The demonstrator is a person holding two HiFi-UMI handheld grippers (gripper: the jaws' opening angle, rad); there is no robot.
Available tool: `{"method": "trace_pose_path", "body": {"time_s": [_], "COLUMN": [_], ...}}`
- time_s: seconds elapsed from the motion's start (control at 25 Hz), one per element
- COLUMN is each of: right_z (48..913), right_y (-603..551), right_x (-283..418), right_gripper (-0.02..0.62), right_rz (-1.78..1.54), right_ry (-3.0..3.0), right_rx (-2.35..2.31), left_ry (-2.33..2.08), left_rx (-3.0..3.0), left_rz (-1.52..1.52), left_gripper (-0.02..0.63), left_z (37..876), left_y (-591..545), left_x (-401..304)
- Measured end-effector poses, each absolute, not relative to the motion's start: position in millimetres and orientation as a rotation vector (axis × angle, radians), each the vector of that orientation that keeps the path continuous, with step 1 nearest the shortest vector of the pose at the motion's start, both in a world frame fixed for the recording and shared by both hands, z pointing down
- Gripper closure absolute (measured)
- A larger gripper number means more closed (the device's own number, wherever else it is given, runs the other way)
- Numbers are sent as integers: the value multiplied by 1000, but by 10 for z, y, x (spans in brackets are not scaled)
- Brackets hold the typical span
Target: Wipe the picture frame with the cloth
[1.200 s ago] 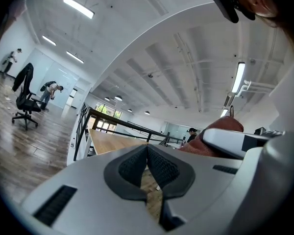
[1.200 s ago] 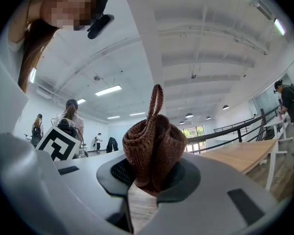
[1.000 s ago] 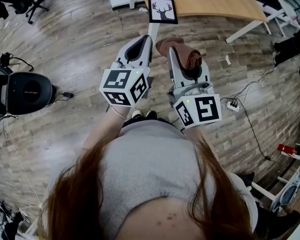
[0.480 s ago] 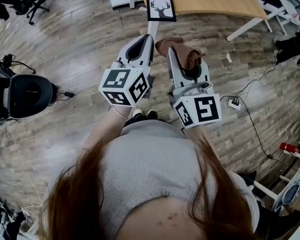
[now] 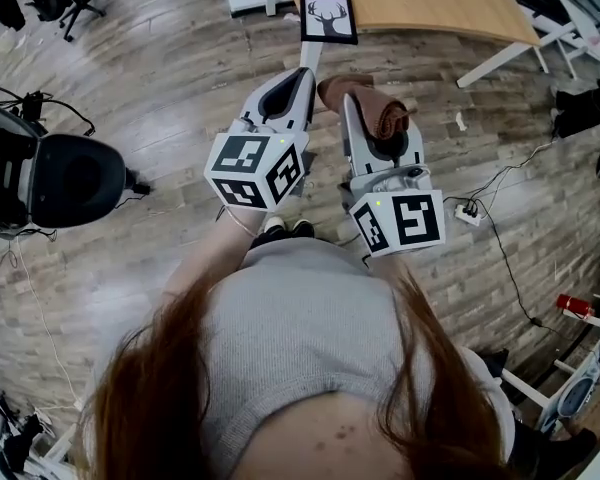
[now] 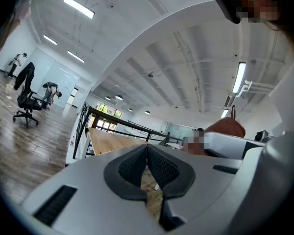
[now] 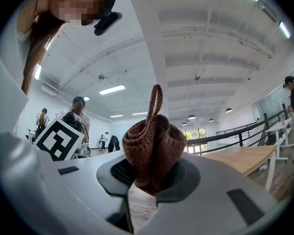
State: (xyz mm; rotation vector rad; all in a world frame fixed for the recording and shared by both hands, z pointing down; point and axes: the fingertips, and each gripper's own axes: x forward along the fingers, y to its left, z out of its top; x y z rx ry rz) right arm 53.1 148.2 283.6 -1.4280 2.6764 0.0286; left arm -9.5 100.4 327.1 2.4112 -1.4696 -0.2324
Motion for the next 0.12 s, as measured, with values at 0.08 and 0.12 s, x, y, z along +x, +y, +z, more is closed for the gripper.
{"method": "trace_pose_path", "body": {"time_s": [0.08,0.12], "right_z": [2829,2826], "right_y": [1474,1470], "right_x": [522,518], "right_gripper": [499,499], "right_rz": [34,36], "right_ry": [2681,2683], "right_rx": [-1424,-1422], "left_ry": [-1472,-1471], "left_rx": [2405,2401], "left_rz": [-237,-239], "left_gripper": [597,597], "left_z": [3268,3268], "left_y": [993,988], "left_x": [-106,-111]}}
